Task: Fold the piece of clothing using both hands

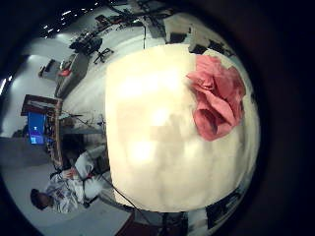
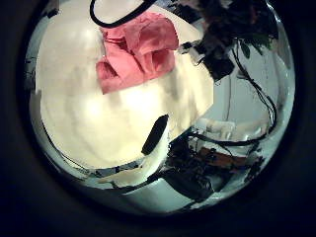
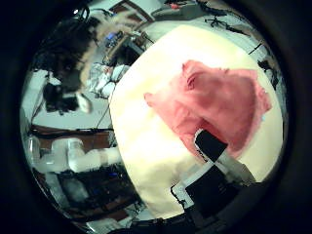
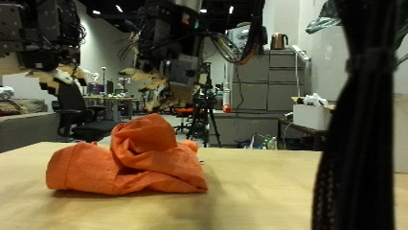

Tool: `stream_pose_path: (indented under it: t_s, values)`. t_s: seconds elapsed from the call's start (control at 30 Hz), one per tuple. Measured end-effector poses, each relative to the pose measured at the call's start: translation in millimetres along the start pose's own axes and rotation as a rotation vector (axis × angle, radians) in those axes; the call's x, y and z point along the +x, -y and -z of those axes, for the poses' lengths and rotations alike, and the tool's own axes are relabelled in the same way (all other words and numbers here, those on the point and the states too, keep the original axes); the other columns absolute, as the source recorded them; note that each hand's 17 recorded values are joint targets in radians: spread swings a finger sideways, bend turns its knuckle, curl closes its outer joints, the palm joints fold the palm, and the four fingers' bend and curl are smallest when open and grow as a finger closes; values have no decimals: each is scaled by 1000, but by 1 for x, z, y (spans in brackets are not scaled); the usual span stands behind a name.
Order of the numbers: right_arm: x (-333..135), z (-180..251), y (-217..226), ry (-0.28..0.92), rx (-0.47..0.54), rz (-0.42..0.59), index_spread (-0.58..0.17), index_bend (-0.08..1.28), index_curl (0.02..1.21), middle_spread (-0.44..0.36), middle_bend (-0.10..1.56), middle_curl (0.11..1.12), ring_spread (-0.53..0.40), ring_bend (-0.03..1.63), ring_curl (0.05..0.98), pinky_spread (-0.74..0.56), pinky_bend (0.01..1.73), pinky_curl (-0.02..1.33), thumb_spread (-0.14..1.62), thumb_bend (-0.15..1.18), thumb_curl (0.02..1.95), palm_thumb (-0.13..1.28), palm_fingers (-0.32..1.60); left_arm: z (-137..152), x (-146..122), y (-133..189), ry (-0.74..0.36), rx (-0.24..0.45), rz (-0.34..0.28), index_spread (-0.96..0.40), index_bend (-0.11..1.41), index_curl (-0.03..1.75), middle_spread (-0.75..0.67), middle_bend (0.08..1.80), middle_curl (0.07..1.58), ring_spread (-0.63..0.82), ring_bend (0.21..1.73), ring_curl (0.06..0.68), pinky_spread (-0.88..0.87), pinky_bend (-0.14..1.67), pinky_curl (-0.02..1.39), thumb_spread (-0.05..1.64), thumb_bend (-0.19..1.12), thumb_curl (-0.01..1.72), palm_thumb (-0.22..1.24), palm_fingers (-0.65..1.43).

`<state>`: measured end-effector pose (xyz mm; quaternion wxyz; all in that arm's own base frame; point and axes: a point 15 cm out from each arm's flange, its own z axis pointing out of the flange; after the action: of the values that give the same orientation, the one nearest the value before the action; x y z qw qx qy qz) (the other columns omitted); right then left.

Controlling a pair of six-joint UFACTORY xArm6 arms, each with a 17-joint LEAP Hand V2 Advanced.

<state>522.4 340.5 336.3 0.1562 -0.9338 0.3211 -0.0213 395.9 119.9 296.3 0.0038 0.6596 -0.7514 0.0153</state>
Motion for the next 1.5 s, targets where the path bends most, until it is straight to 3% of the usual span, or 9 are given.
stream_pose_path:
  t_s: [0.37,0.6,0.83,1.23,1.37,1.5]
  values:
    - [92,91,-35,-97,105,-158,-430,175,321,-36,310,349,6,776,263,221,950,333,902,-14,643,1059,58,2,70,29,-4,14,-104,12,169,332,67,188,356,254,494,219,207,264,339,1077,-21,272,189,183]
    - [111,89,-72,-72,28,-218,-417,175,316,-38,313,348,19,711,240,259,843,279,889,-15,686,1048,56,-24,114,60,-3,19,-159,8,191,342,59,176,348,269,465,214,212,280,345,1165,-11,256,187,151]
    - [132,84,-104,-61,-19,-273,-403,169,309,-27,295,342,38,662,224,261,774,249,899,-14,714,1043,62,-89,133,57,-25,-124,-230,33,183,361,159,163,312,364,423,207,364,257,334,1245,-13,237,181,9]
    - [140,81,-113,-59,-30,-275,-388,160,290,-25,273,339,49,602,212,255,696,224,906,-14,751,1028,97,-180,129,49,-49,-342,-251,87,163,336,227,178,291,429,402,213,429,241,323,1268,-14,213,130,-29]
    - [144,79,-118,-57,-36,-279,-383,159,287,-29,271,341,50,586,210,250,680,220,913,-12,763,1024,111,-176,123,54,-55,-356,-240,93,159,324,241,178,288,445,389,214,442,236,323,1274,-14,209,118,-42]
    - [146,79,-118,-58,-36,-278,-377,158,282,-36,271,342,48,572,209,249,668,218,917,-13,775,1022,122,-129,119,67,-58,-273,-231,97,159,317,246,176,284,458,384,216,447,233,323,1283,-12,205,107,-41]
